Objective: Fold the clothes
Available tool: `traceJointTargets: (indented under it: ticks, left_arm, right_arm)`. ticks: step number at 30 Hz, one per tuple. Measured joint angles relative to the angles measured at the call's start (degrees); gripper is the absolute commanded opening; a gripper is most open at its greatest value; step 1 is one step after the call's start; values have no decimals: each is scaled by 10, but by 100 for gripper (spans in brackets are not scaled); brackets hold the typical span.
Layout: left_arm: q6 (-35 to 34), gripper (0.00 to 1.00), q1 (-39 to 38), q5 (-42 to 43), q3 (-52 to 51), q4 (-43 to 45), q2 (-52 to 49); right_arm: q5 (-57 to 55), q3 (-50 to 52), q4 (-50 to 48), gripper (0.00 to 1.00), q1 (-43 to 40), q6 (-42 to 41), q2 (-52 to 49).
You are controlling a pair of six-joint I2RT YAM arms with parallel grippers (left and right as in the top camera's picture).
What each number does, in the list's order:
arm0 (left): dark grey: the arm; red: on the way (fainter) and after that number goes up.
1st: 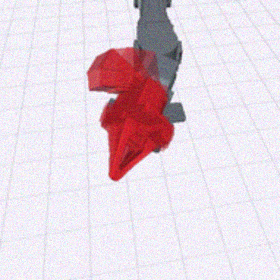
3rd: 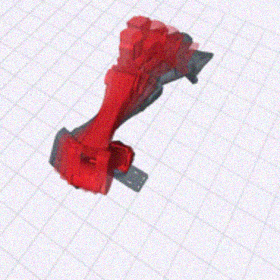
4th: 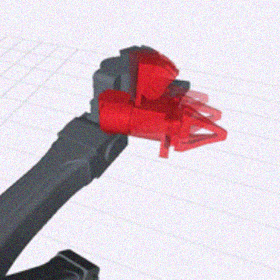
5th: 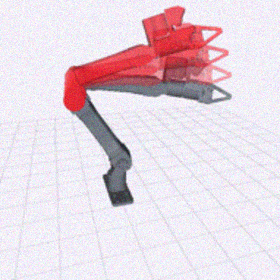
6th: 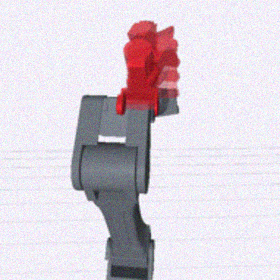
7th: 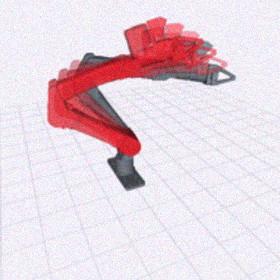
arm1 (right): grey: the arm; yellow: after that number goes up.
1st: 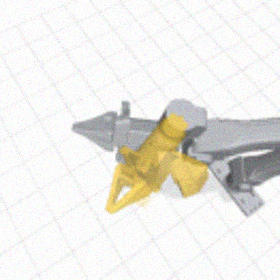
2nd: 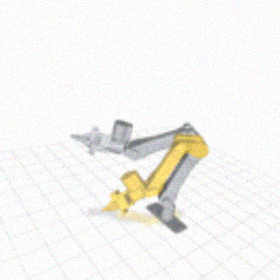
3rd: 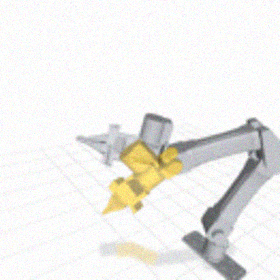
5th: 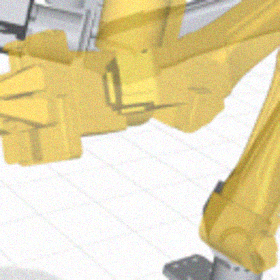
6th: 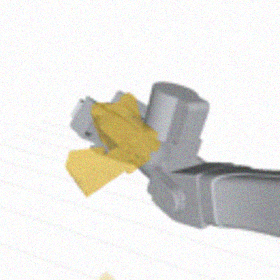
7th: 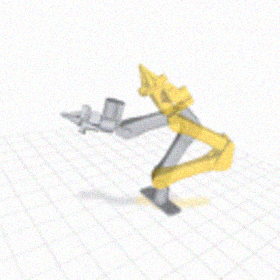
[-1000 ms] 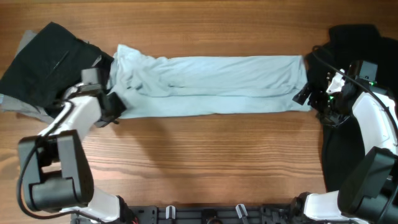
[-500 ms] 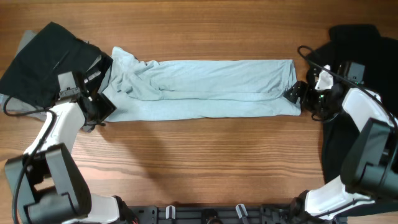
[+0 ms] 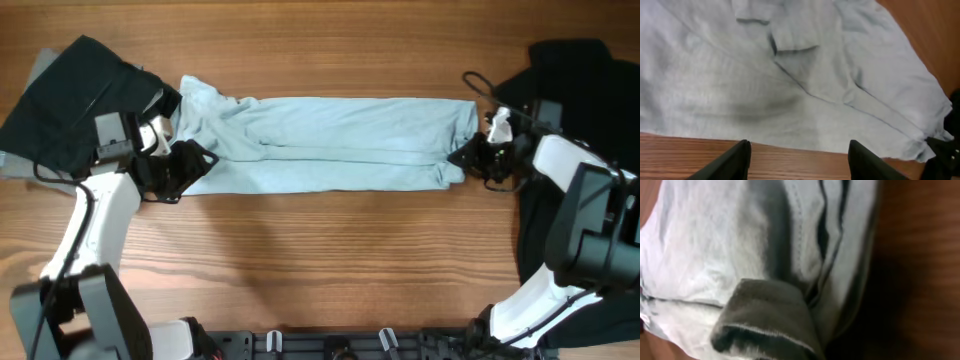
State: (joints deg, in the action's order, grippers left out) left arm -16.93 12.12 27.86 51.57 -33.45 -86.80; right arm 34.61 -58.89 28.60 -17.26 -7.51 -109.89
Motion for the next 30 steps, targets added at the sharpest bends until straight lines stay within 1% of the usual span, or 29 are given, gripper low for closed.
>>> traceJointTargets:
  ticks: [1, 2, 4, 5, 7, 9, 12, 14, 17, 20, 21, 22, 23, 26, 29, 30]
  left_arm:
    - [3, 61, -11, 2, 0, -1, 19]
    - [4, 57, -21, 6, 0, -1, 50]
    - [6, 56, -24, 8, 0, -2, 116]
    - [6, 56, -24, 6, 0, -3, 144]
    - [8, 56, -24, -4, 0, -11, 206]
    - [8, 58, -24, -15, 0, -16, 246]
    - [8, 59, -24, -32, 0, -30, 273]
    - [8, 60, -24, -43, 0, -37, 271]
    - [8, 61, -24, -49, 0, -37, 270]
    - [8, 61, -24, -51, 0, -37, 270]
    - [8, 61, -24, -53, 0, -37, 270]
    - [8, 61, -24, -53, 0, -37, 270]
    - [8, 61, -24, -54, 0, -37, 270]
    - [8, 61, -24, -54, 0, -38, 269]
    - [8, 61, -24, -55, 0, -39, 269]
    - [8, 61, -24, -55, 0, -39, 269]
  right_arm:
    - [-8, -1, 14, 8, -19, 0, 5]
    - [-17, -2, 29, 7, -39, 0, 15]
    - [-31, -6, 53, 6, -81, 0, 61]
    - [-36, -14, 67, 6, -88, 3, 83]
    - [-38, -35, 91, 6, -83, 12, 136]
    - [-37, -57, 118, 6, -64, 14, 165]
    - [-35, -92, 139, 6, 30, 12, 206]
    - [-50, -94, 140, 7, 122, 0, 207]
    - [-106, -94, 134, 7, 250, -26, 195]
    - [-133, -95, 122, 11, 320, -51, 157]
    - [-138, -95, 114, 22, 339, -57, 143]
    - [-142, -94, 96, 56, 360, -63, 123]
    - [-145, -95, 71, 64, 374, -70, 107]
    - [-141, -95, 20, 68, 380, -73, 94]
    - [-134, -96, 31, 68, 375, -71, 94]
    - [-138, -96, 48, 63, 362, -66, 97]
